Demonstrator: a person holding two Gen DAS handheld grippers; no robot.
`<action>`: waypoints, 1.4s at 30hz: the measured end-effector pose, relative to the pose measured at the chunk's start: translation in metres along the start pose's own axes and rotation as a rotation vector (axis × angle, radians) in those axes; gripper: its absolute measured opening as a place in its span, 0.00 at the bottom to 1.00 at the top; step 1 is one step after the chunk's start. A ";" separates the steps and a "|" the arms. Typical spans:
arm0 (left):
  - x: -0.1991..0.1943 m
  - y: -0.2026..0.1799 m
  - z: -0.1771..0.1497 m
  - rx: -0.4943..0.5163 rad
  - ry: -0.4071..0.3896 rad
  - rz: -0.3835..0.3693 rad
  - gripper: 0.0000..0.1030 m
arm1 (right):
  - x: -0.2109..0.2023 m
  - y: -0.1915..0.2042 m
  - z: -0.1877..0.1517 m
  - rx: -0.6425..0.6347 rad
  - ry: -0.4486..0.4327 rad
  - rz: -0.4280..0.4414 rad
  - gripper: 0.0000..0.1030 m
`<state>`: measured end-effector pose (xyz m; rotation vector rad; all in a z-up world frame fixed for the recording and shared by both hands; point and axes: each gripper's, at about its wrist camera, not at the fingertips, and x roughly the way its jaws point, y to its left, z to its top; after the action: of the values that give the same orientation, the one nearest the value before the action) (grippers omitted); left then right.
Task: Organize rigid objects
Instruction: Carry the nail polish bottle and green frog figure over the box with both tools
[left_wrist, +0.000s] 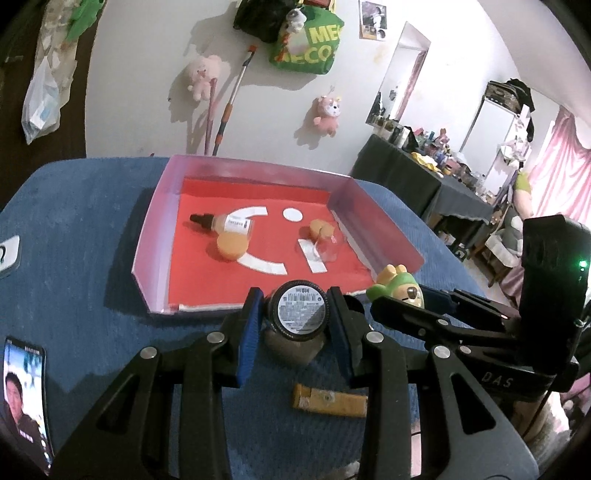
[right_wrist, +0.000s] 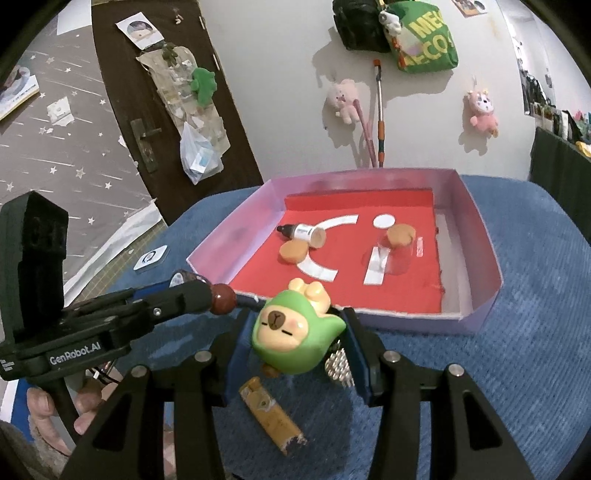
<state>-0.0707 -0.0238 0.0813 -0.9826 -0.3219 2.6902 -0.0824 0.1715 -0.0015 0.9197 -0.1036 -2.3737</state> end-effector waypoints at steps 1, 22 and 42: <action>0.002 0.000 0.002 0.002 -0.001 0.001 0.32 | 0.001 -0.001 0.002 -0.002 -0.002 -0.001 0.49; 0.065 0.016 0.026 0.024 0.031 0.047 0.32 | 0.055 -0.043 0.030 0.023 0.086 -0.045 0.49; 0.099 0.042 0.004 0.010 0.198 0.085 0.31 | 0.084 -0.063 0.025 0.050 0.159 -0.079 0.49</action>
<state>-0.1538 -0.0330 0.0128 -1.2741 -0.2310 2.6360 -0.1794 0.1740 -0.0497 1.1519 -0.0662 -2.3690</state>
